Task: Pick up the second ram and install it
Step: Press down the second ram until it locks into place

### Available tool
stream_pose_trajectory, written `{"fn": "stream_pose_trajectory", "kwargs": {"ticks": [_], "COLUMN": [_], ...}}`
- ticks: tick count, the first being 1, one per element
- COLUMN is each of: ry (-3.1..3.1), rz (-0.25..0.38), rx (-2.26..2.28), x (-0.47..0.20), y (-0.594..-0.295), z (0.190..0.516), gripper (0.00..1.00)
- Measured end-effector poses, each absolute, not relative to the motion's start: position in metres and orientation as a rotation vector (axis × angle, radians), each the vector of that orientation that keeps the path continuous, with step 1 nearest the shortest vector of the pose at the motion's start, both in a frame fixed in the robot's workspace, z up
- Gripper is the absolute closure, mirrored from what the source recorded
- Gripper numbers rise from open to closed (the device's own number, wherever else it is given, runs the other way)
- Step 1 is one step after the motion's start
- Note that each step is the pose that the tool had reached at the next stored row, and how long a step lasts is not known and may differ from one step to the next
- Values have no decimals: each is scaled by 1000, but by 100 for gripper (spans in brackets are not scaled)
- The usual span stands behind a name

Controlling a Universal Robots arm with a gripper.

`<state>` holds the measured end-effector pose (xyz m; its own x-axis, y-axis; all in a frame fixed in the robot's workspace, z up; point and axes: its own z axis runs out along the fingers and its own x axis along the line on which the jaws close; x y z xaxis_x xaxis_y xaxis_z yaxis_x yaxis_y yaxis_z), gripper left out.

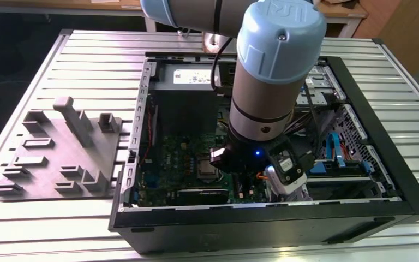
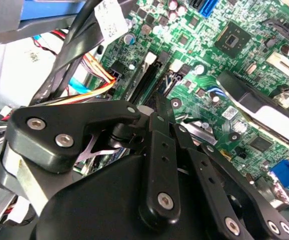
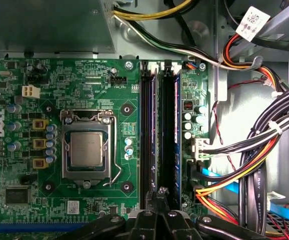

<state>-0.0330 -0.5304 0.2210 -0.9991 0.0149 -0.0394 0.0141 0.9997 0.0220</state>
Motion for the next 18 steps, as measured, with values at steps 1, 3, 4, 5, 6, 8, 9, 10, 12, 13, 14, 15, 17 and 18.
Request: {"fn": "stream_pose_trajectory", "kwargs": {"ticks": [1,3,4,5,6,8,9,10,12,13,14,15,17,18], "ry": [3102,3102,3102,3102,3102,3102,3102,3102,3102,3102,3102,3102,3102,3102], "rz": [34,34,34,34,34,34,34,34,35,34,34,34,34,34], "rx": [23,23,23,23,23,23,23,23,23,23,23,23,23,23], "x": [-33,-33,-33,-33,-33,-33,-33,-33,-33,-33,-33,-33,-33,-33], "y": [-530,-530,-530,-531,-531,-530,-530,-531,-531,-531,-531,-531,-531,-531], "z": [221,221,220,220,220,219,219,219,218,218,217,217,217,217], "gripper": [90,90,90,90,90,90,90,90,90,90,90,90,90,90]}}
